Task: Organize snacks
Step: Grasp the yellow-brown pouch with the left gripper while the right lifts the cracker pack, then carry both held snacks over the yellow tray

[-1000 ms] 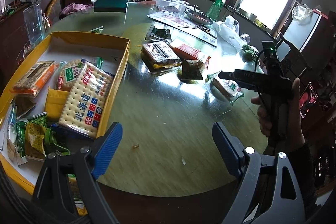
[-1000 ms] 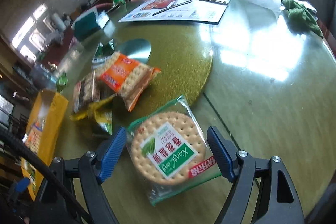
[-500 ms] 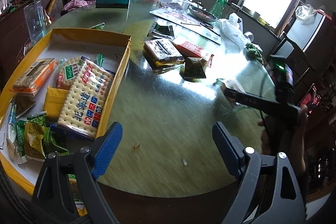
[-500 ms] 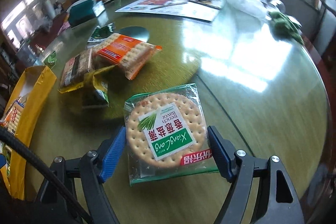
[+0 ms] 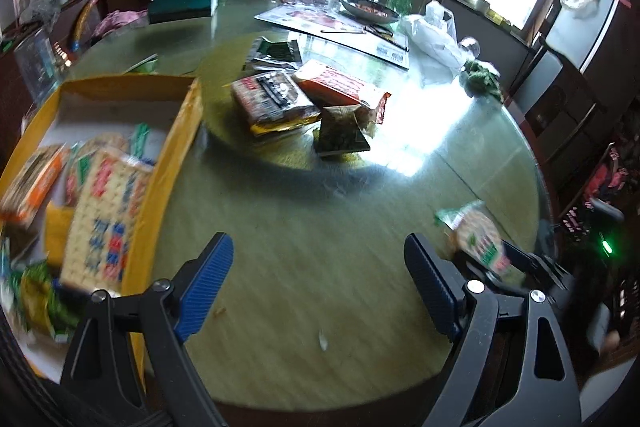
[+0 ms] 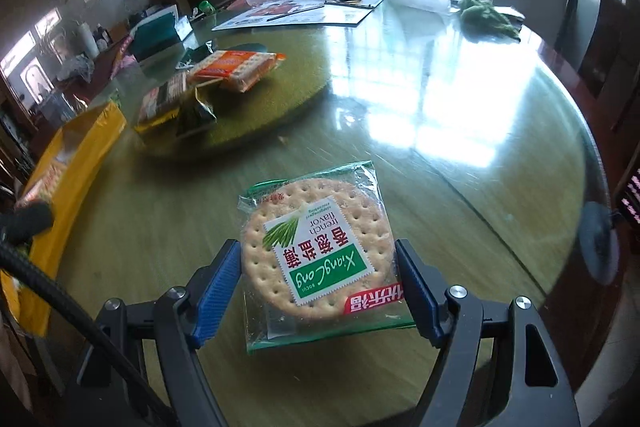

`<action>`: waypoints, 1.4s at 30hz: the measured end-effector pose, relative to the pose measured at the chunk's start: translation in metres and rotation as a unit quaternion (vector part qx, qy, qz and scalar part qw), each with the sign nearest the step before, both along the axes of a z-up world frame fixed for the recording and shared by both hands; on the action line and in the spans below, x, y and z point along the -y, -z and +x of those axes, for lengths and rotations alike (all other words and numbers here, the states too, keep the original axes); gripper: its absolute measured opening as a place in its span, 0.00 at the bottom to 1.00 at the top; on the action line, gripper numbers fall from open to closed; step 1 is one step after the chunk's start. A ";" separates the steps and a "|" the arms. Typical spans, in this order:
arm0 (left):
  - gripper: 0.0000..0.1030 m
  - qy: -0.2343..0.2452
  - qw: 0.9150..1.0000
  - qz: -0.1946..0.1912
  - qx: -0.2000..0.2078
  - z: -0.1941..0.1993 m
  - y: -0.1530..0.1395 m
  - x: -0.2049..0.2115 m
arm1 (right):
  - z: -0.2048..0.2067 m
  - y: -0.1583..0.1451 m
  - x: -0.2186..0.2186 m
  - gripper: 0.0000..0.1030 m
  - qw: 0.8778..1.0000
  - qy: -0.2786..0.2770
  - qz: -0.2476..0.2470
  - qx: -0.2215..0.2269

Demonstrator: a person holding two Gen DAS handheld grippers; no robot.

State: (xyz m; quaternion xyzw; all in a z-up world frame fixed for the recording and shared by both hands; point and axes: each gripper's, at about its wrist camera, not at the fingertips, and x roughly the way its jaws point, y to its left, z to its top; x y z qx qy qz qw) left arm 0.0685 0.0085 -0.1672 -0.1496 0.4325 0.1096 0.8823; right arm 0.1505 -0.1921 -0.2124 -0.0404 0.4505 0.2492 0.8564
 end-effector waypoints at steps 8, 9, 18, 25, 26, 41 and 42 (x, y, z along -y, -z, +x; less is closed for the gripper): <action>0.85 -0.011 0.999 -0.005 -0.030 0.048 0.017 -0.003 | 0.001 0.002 0.016 0.74 1.000 0.019 -0.011 0.012; 0.85 -0.014 0.999 -0.002 -0.032 0.055 0.018 -0.002 | 0.003 0.002 0.018 0.74 1.000 0.024 -0.010 0.010; 0.75 -0.023 0.998 0.034 -0.047 0.124 0.028 -0.003 | 0.009 0.003 0.022 0.74 0.999 0.048 -0.005 0.007; 0.42 -0.027 0.997 0.021 -0.069 0.143 0.045 -0.011 | 0.006 0.003 0.021 0.74 0.999 0.044 -0.010 0.014; 0.41 -0.024 0.997 0.028 -0.070 0.140 0.045 -0.009 | 0.005 0.003 0.021 0.74 0.999 0.044 -0.011 0.014; 0.38 0.014 0.998 -0.025 -0.060 -0.001 0.038 0.011 | -0.010 0.000 0.003 0.73 1.000 0.024 0.003 -0.005; 0.38 0.011 0.998 -0.032 -0.054 -0.007 0.036 0.008 | -0.011 0.000 0.000 0.73 1.000 0.021 0.008 -0.009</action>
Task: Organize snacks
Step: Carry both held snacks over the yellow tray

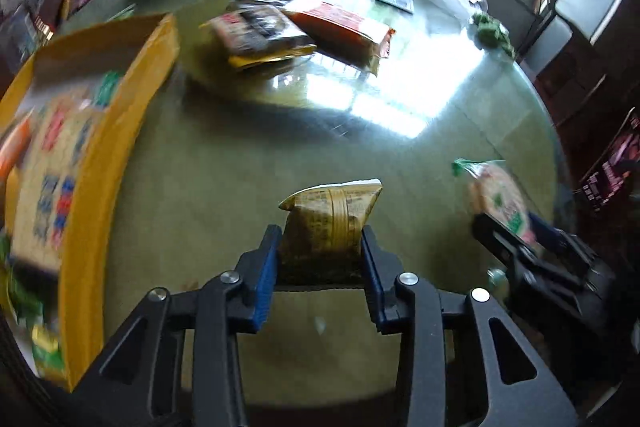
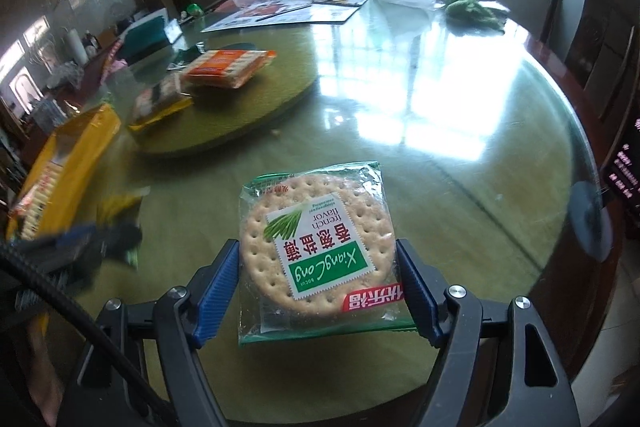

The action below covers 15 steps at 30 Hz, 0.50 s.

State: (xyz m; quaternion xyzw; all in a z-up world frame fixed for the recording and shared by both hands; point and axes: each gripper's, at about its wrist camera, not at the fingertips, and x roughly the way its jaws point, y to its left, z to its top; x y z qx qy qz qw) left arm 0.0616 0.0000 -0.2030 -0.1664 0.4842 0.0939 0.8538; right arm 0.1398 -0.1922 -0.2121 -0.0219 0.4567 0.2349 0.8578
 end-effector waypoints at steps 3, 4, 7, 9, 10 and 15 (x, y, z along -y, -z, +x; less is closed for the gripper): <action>0.38 -0.010 1.000 -0.010 0.023 -0.020 -0.012 -0.011 | -0.002 -0.002 -0.009 0.73 1.000 -0.004 0.015 -0.013; 0.38 -0.012 0.999 -0.011 0.028 -0.024 -0.016 -0.014 | -0.004 -0.002 -0.013 0.73 1.000 -0.007 0.021 -0.018; 0.38 -0.014 0.999 -0.022 0.044 -0.035 -0.025 -0.021 | -0.008 -0.003 -0.027 0.73 0.999 -0.015 0.026 -0.025; 0.38 -0.015 0.998 -0.029 0.053 -0.040 -0.029 -0.026 | -0.010 -0.003 -0.035 0.73 0.999 -0.022 0.035 -0.033; 0.38 -0.016 0.998 -0.035 0.057 -0.044 -0.031 -0.029 | -0.012 -0.003 -0.039 0.73 0.998 -0.028 0.039 -0.037; 0.38 -0.017 0.996 -0.045 0.077 -0.057 -0.042 -0.039 | -0.018 -0.004 -0.059 0.73 0.997 -0.045 0.037 -0.044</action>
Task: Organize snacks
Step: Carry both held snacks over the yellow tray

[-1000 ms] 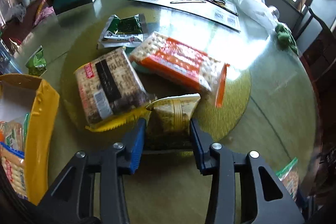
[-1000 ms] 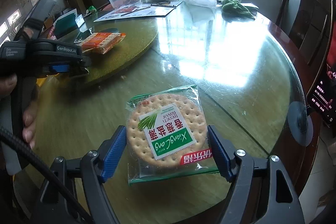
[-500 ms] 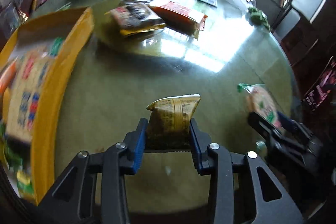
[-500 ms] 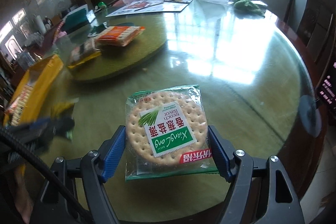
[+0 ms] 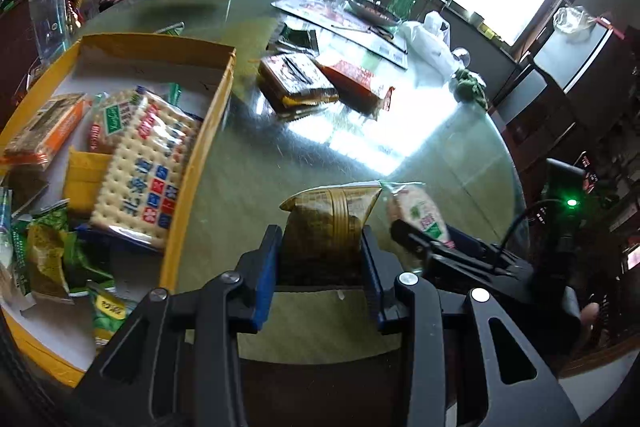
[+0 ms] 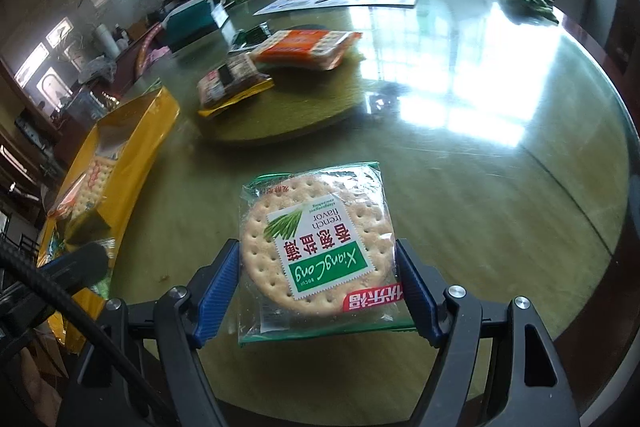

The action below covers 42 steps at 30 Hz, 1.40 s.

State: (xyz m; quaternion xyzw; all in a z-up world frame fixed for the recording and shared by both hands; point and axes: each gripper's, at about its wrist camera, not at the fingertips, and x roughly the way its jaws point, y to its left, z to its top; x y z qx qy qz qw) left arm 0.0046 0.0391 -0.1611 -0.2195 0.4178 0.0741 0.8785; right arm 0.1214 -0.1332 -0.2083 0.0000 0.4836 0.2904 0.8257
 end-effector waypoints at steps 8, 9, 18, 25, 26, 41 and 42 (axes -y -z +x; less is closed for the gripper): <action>0.38 -0.019 0.999 -0.010 0.025 -0.020 -0.013 -0.020 | -0.005 -0.001 -0.021 0.73 0.999 -0.021 0.020 -0.023; 0.38 -0.021 0.999 -0.010 0.027 -0.022 -0.014 -0.022 | -0.006 -0.002 -0.024 0.73 0.999 -0.024 0.022 -0.025; 0.38 -0.027 0.999 -0.025 0.035 -0.031 -0.017 -0.032 | -0.015 -0.012 -0.042 0.73 0.998 -0.044 0.035 -0.014; 0.38 -0.035 0.998 -0.028 0.044 -0.037 -0.022 -0.041 | -0.018 -0.019 -0.052 0.73 0.998 -0.055 0.043 -0.010; 0.38 -0.038 0.998 -0.028 0.045 -0.039 -0.023 -0.043 | -0.018 -0.020 -0.054 0.73 0.997 -0.056 0.047 -0.011; 0.38 -0.085 0.993 -0.045 0.073 -0.072 -0.043 -0.091 | -0.031 -0.037 -0.081 0.73 0.992 -0.100 0.070 0.003; 0.38 -0.093 0.992 -0.042 0.076 -0.075 -0.046 -0.098 | -0.031 -0.038 -0.083 0.73 0.992 -0.104 0.073 0.003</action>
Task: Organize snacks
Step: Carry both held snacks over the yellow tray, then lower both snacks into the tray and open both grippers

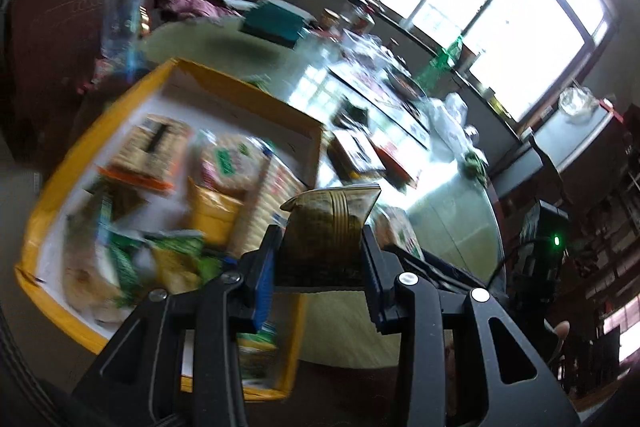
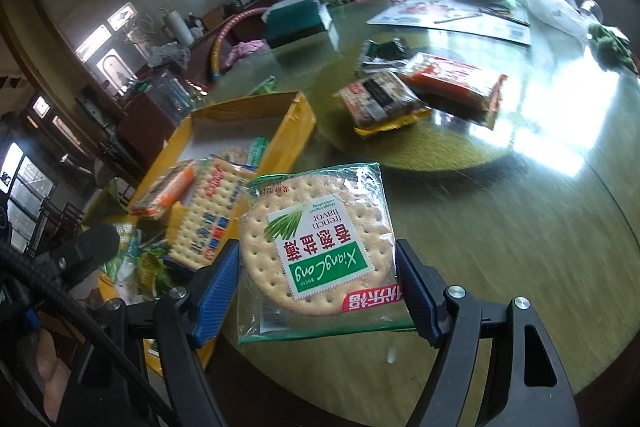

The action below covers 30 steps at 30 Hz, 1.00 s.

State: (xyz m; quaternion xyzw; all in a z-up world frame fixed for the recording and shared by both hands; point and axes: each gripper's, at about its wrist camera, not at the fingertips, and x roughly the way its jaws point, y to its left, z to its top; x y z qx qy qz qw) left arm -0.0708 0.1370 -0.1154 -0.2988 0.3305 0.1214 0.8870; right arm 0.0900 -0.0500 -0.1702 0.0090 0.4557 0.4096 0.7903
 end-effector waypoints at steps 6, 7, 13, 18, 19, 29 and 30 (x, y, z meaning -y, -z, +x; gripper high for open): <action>0.38 -0.060 0.998 0.024 0.010 -0.016 -0.017 -0.050 | -0.006 -0.005 -0.022 0.73 0.999 -0.037 0.019 -0.007; 0.38 -0.067 0.997 0.025 0.009 -0.016 -0.017 -0.058 | -0.007 -0.006 -0.026 0.73 0.999 -0.043 0.022 -0.007; 0.38 -0.074 0.997 0.005 -0.003 0.003 -0.006 -0.093 | -0.009 -0.016 -0.053 0.73 0.997 -0.065 0.041 -0.004; 0.38 -0.069 0.997 -0.002 -0.035 0.032 0.009 -0.108 | 0.006 -0.015 -0.094 0.73 0.995 -0.090 0.029 -0.013; 0.38 -0.066 0.997 0.004 -0.038 0.039 0.010 -0.109 | 0.008 -0.015 -0.100 0.73 0.995 -0.091 0.026 -0.015; 0.38 -0.071 0.992 0.009 -0.109 0.079 0.046 -0.141 | 0.039 -0.006 -0.164 0.73 0.995 -0.098 0.002 -0.014; 0.38 -0.070 0.991 0.008 -0.114 0.081 0.049 -0.142 | 0.041 -0.004 -0.168 0.73 0.995 -0.097 -0.005 -0.011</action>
